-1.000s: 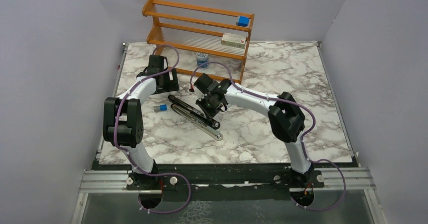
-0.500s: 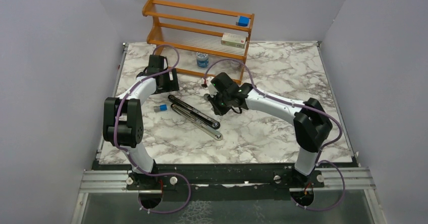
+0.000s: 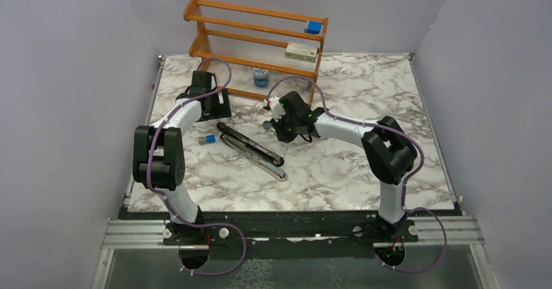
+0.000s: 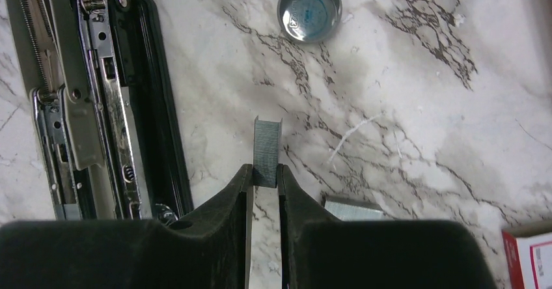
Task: Load the staples into the stapler
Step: Place the staple at the center of the board.
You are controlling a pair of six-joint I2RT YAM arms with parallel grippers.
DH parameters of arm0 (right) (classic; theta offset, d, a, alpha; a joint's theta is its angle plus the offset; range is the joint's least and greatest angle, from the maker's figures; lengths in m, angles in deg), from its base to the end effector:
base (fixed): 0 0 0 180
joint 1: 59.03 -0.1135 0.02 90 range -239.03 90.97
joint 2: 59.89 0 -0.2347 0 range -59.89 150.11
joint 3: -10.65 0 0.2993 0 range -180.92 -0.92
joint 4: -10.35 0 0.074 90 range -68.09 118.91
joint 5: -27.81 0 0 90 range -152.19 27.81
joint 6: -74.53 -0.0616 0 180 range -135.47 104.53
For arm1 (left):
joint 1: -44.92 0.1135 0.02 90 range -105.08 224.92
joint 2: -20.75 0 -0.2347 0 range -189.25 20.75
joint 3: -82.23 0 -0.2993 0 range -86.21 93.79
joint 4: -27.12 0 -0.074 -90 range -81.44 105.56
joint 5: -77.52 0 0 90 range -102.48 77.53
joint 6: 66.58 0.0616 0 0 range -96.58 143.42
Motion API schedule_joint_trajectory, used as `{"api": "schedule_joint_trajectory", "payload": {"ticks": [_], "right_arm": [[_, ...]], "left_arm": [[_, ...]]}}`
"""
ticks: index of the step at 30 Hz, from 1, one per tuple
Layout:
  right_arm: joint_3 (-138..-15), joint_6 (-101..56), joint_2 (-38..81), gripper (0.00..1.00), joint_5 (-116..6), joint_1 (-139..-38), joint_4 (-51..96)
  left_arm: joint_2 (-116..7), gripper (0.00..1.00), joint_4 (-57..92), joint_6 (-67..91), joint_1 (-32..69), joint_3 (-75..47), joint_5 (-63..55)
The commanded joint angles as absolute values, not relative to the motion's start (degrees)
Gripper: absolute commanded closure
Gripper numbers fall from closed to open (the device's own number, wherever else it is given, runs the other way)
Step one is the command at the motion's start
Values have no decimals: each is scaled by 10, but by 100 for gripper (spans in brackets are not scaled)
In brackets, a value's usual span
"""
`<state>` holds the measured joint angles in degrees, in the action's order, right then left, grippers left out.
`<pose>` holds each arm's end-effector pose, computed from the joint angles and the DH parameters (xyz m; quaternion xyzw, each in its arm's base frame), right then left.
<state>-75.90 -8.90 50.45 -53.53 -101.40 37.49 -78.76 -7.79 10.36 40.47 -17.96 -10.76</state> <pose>0.3339 0.3172 0.1081 -0.4122 0.8449 0.1702 0.2954 0.4177 -0.0344 0.1336 -0.0670 0.9502 -0.0604 0.2982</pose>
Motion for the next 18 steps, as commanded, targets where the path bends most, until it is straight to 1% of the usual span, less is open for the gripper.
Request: {"api": "schedule_joint_trajectory", "payload": {"ticks": [1,6,12,15,18], "right_arm": [[-783,-49,537,80,-505,-1014,353],[-775,-37,550,74,-502,-1014,348],[-759,-43,552,60,-511,-1014,329],[-731,-54,543,56,-529,-1014,300],[-690,-76,531,55,-534,-1014,252]], "left_arm": [[-795,13,-81,108,408,-160,-102],[-795,13,-82,107,408,-160,-98],[-794,13,-81,108,408,-158,-99],[-794,13,-81,108,408,-159,-100],[-795,13,-81,108,408,-158,-98]]}}
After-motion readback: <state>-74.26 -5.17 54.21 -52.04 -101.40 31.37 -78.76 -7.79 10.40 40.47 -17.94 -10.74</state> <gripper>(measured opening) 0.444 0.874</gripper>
